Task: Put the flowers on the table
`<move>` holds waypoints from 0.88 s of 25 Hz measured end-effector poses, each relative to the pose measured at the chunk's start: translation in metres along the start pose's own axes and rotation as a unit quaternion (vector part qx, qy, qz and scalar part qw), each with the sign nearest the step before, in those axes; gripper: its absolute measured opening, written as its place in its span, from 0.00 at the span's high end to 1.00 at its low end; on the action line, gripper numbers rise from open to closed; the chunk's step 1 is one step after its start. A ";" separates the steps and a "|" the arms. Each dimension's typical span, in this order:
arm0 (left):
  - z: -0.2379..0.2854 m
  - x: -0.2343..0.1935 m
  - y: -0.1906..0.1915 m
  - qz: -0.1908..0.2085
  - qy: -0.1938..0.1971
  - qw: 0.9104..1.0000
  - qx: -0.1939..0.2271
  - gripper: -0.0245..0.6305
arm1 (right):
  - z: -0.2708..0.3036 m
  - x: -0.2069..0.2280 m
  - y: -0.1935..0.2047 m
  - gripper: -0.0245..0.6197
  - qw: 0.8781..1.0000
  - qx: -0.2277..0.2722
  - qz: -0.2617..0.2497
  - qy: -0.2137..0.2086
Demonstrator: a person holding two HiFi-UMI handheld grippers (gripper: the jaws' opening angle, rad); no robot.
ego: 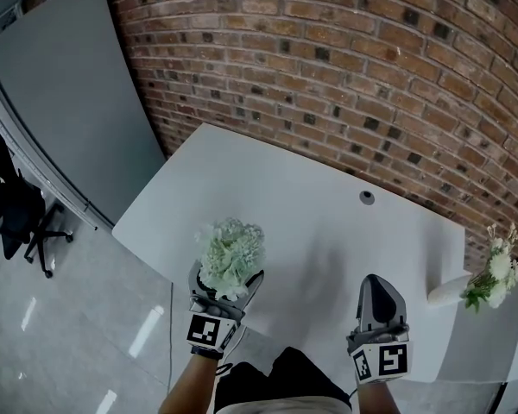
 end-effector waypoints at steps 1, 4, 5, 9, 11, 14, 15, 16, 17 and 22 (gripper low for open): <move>-0.002 0.000 -0.001 0.000 -0.001 1.000 -0.002 0.29 | 0.000 0.000 -0.001 0.94 1.000 0.000 0.001 -0.001; -0.010 -0.001 -0.005 -0.001 -0.007 1.000 -0.009 0.27 | 0.000 0.001 -0.009 0.94 1.000 -0.002 0.002 -0.003; -0.015 -0.001 -0.008 -0.001 -0.011 1.000 -0.012 0.27 | -0.001 0.002 -0.012 0.94 1.000 -0.004 0.002 -0.002; -0.039 -0.005 -0.023 -0.007 -0.031 0.999 -0.030 0.27 | -0.008 0.002 -0.030 0.94 1.000 -0.013 0.001 0.001; -0.049 -0.008 -0.032 -0.009 -0.041 0.999 -0.033 0.27 | -0.009 0.000 -0.041 0.94 1.000 -0.014 0.001 0.003; -0.062 -0.011 -0.048 -0.007 -0.043 0.998 -0.033 0.27 | -0.013 -0.010 -0.056 0.94 1.000 -0.014 0.002 0.003; -0.066 -0.011 -0.053 -0.010 -0.043 0.999 -0.031 0.27 | -0.015 -0.014 -0.060 0.94 1.000 -0.014 0.003 0.003; -0.071 -0.011 -0.057 -0.015 -0.044 0.998 -0.029 0.27 | -0.018 -0.018 -0.063 0.94 1.000 -0.014 0.004 0.003; -0.076 -0.011 -0.061 -0.018 -0.047 0.998 -0.028 0.27 | -0.021 -0.022 -0.066 0.94 1.000 -0.014 0.006 0.003; -0.104 -0.008 -0.081 -0.025 -0.059 0.998 -0.025 0.28 | -0.043 -0.040 -0.078 0.94 1.000 -0.016 0.007 0.006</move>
Point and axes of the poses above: the fingertips, and each gripper's own axes: z forward along the fingers, x to its right, y out of its underside, the point moved 3 cm from there along -z, backward along the fingers, and after that the axes turned 3 degrees about -z, right-handed, at the moved point
